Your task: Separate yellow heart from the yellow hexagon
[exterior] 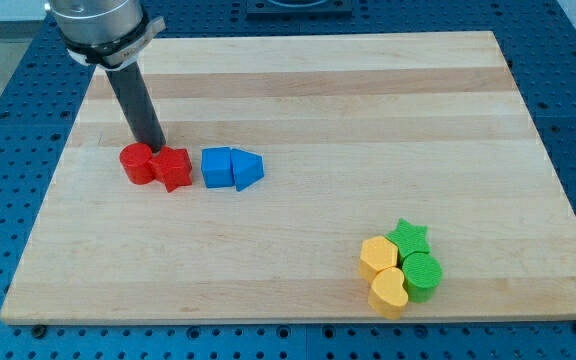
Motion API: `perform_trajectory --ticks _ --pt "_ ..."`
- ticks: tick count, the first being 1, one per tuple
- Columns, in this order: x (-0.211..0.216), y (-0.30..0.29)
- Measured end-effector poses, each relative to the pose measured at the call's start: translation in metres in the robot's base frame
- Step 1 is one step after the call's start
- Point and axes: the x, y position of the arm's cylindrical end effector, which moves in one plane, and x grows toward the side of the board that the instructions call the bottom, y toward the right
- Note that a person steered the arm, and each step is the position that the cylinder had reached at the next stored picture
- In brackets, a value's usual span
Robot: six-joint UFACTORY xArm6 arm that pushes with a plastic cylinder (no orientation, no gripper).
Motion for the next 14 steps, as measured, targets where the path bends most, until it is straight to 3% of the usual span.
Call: perform_trajectory --ticks 3,4,5,7,8,9,10,12,13,14 --pt "-0.010 -0.013" --pt "-0.018 -0.060" --pt "0.029 -0.113" --pt "0.127 -0.092" --pt "0.133 -0.043" --pt "0.087 0.056" --pt "0.061 0.179" --pt "0.057 0.416" --pt "0.071 0.514" --pt "0.148 0.533"
